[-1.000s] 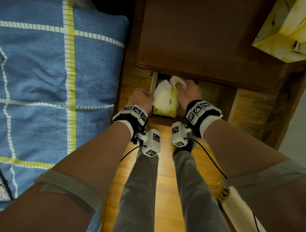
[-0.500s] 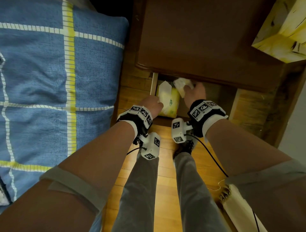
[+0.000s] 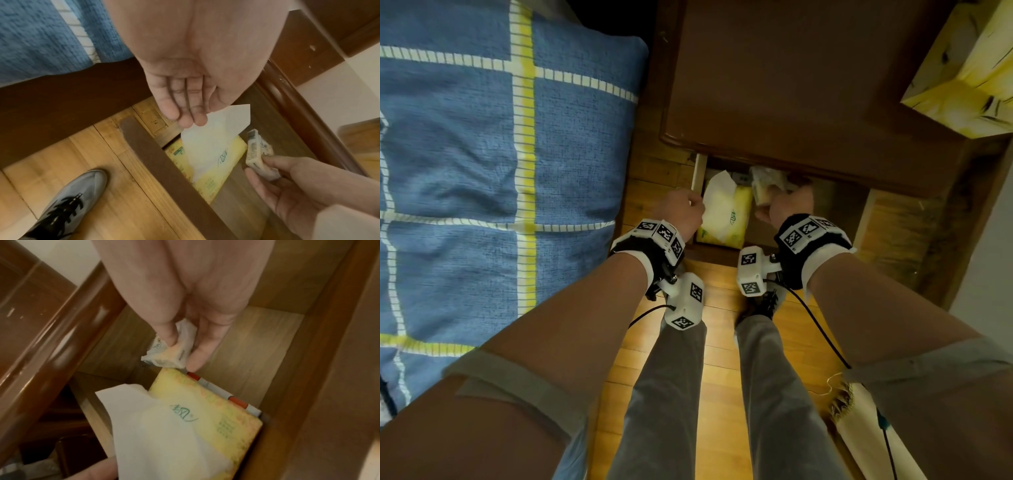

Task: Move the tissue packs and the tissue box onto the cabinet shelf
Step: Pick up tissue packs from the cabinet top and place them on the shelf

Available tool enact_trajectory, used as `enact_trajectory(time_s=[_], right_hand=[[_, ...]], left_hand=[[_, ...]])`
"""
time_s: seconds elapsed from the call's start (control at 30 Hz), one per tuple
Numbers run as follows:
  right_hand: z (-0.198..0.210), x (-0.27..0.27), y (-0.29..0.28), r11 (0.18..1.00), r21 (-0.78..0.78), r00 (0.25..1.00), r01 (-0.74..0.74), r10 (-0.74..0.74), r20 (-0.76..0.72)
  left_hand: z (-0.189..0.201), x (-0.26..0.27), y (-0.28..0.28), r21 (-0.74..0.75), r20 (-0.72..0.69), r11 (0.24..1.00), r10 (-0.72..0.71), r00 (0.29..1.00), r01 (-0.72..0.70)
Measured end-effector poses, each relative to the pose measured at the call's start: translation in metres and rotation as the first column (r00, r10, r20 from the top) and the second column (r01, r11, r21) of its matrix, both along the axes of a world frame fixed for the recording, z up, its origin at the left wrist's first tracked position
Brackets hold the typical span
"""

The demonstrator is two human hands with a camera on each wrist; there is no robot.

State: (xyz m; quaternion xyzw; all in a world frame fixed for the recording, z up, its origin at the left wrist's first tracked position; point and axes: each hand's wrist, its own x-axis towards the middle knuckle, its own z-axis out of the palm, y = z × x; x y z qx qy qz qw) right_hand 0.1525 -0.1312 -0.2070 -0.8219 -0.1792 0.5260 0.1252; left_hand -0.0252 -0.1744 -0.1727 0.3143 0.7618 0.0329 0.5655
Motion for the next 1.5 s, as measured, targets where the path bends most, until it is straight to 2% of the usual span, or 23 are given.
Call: enact_trajectory(time_s=[0.07, 0.13, 0.27, 0.4, 0.5, 0.6, 0.63, 0.7, 0.73, 0.8, 0.93, 1.0, 1.07, 1.1, 1.13, 1.17, 1.2, 1.23, 1.3, 1.37, 1.4, 1.43, 1.5], right_hand=[[0.003, 0.001, 0.001, 0.994, -0.048, 0.995, 0.094, -0.095, -0.036], [0.002, 0.002, -0.002, 0.993, -0.083, 0.996, 0.086, -0.086, -0.003], [-0.012, 0.014, -0.012, 0.984, -0.175, 0.995, -0.042, 0.058, 0.087], [-0.014, 0.027, -0.022, 0.925, -0.285, 0.959, -0.250, 0.278, 0.061], [-0.012, 0.026, -0.024, 0.830, -0.346, 0.884, -0.437, 0.468, 0.006], [-0.007, 0.029, -0.027, 0.628, -0.410, 0.704, -0.662, 0.708, -0.052], [-0.002, 0.028, -0.027, 0.578, -0.427, 0.646, -0.696, 0.763, -0.020], [-0.009, 0.033, -0.027, 0.551, -0.437, 0.623, -0.711, 0.781, -0.028], [-0.023, 0.034, -0.029, 0.492, -0.464, 0.571, -0.736, 0.821, -0.035], [-0.051, 0.042, -0.030, 0.441, -0.466, 0.515, -0.767, 0.856, -0.036], [-0.029, 0.033, -0.022, 0.495, -0.434, 0.552, -0.753, 0.834, -0.007], [-0.022, 0.027, -0.018, 0.613, -0.449, 0.684, -0.650, 0.730, 0.007], [-0.020, 0.024, -0.015, 0.662, -0.408, 0.733, -0.629, 0.680, -0.027], [-0.025, 0.027, -0.014, 0.644, -0.411, 0.716, -0.645, 0.697, -0.031], [-0.041, 0.029, -0.017, 0.548, -0.432, 0.622, -0.716, 0.782, -0.039], [-0.050, 0.033, -0.020, 0.387, -0.473, 0.472, -0.792, 0.878, -0.072], [-0.068, 0.038, -0.024, 0.268, -0.507, 0.365, -0.819, 0.926, -0.099], [-0.091, 0.048, -0.031, 0.186, -0.528, 0.298, -0.829, 0.945, -0.136], [-0.081, 0.049, -0.031, 0.199, -0.483, 0.289, -0.852, 0.950, -0.118], [-0.046, 0.040, -0.033, 0.215, -0.422, 0.302, -0.881, 0.941, -0.151], [-0.042, 0.041, -0.034, 0.158, -0.387, 0.230, -0.909, 0.962, -0.149], [-0.043, 0.042, -0.033, 0.201, -0.356, 0.255, -0.913, 0.960, -0.112], [-0.052, 0.050, -0.032, 0.118, -0.362, 0.171, -0.925, 0.978, -0.118]], left_hand=[[0.002, 0.003, 0.001, 0.001, -0.016, 1.000, -0.006, 1.000, 0.006], [0.007, 0.008, 0.004, 0.009, -0.065, 0.999, -0.043, 0.997, 0.044], [0.010, 0.016, 0.007, 0.055, -0.186, 0.993, -0.088, 0.979, 0.100], [0.009, 0.024, 0.004, 0.078, -0.329, 0.990, -0.086, 0.940, 0.118], [0.003, 0.028, 0.002, 0.062, -0.344, 0.989, -0.102, 0.933, 0.131], [0.000, 0.031, -0.002, 0.047, -0.349, 0.991, -0.103, 0.931, 0.127], [0.000, 0.031, -0.002, 0.044, -0.348, 0.991, -0.101, 0.932, 0.124], [-0.001, 0.031, -0.002, 0.050, -0.347, 0.991, -0.103, 0.932, 0.128], [-0.002, 0.031, -0.001, 0.056, -0.346, 0.990, -0.104, 0.933, 0.131], [-0.003, 0.031, -0.001, 0.065, -0.346, 0.989, -0.104, 0.933, 0.134], [-0.004, 0.028, -0.001, 0.063, -0.356, 0.991, -0.092, 0.930, 0.122], [-0.004, 0.028, -0.002, 0.061, -0.357, 0.991, -0.093, 0.930, 0.122], [-0.003, 0.029, -0.002, 0.058, -0.356, 0.991, -0.093, 0.930, 0.121], [-0.003, 0.029, -0.003, 0.056, -0.355, 0.991, -0.095, 0.930, 0.123], [-0.003, 0.030, -0.003, 0.053, -0.354, 0.991, -0.099, 0.930, 0.126], [-0.003, 0.030, -0.003, 0.050, -0.352, 0.990, -0.105, 0.930, 0.130], [-0.004, 0.030, -0.003, 0.048, -0.349, 0.990, -0.110, 0.931, 0.135], [-0.005, 0.029, -0.004, 0.051, -0.345, 0.989, -0.114, 0.932, 0.140], [-0.008, 0.028, -0.005, 0.060, -0.336, 0.988, -0.117, 0.935, 0.146], [-0.012, 0.027, -0.006, 0.055, -0.333, 0.988, -0.118, 0.936, 0.145], [-0.013, 0.026, -0.006, 0.050, -0.332, 0.989, -0.117, 0.936, 0.141], [-0.014, 0.026, -0.007, 0.048, -0.333, 0.990, -0.112, 0.936, 0.135], [-0.014, 0.027, -0.008, 0.061, -0.330, 0.990, -0.098, 0.939, 0.125]])
